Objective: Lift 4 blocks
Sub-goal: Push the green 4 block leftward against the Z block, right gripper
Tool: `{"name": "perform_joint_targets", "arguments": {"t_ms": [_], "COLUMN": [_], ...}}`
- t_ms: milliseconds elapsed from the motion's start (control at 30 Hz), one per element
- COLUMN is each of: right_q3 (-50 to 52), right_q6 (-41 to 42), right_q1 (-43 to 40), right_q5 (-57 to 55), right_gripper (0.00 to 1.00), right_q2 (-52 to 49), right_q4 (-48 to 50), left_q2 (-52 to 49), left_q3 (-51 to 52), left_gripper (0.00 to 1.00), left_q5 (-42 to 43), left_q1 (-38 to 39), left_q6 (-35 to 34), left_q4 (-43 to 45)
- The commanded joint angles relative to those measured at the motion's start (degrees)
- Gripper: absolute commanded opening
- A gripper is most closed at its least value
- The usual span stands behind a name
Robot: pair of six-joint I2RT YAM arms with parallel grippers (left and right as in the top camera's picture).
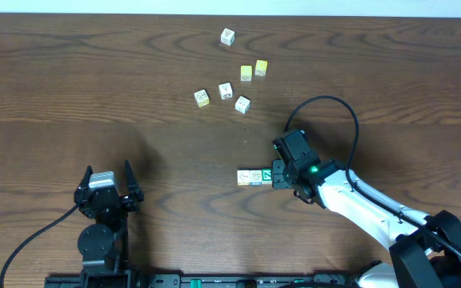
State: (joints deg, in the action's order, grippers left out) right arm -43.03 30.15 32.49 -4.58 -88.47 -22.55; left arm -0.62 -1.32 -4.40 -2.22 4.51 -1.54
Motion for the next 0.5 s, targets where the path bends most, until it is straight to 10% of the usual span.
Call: {"name": "perform_joint_targets", "arguments": {"t_ms": [0, 467], "right_q3": [0.4, 0.4], "right_q6": [0.7, 0.7], "right_q1": [0.6, 0.6], "right_q5": [-0.7, -0.7], "right_gripper": [0.35, 0.38], "right_q2": [-0.7, -0.7], "right_q4": [0.1, 0.0], "left_q2": [0.3, 0.3], "left_q3": [1.1, 1.1], "left_gripper": [0.75, 0.76], "left_q5": [-0.7, -0.7], "left_q1": [-0.3, -0.3], "left_q6": [-0.3, -0.3], "left_q4": [-2.3, -2.3]}}
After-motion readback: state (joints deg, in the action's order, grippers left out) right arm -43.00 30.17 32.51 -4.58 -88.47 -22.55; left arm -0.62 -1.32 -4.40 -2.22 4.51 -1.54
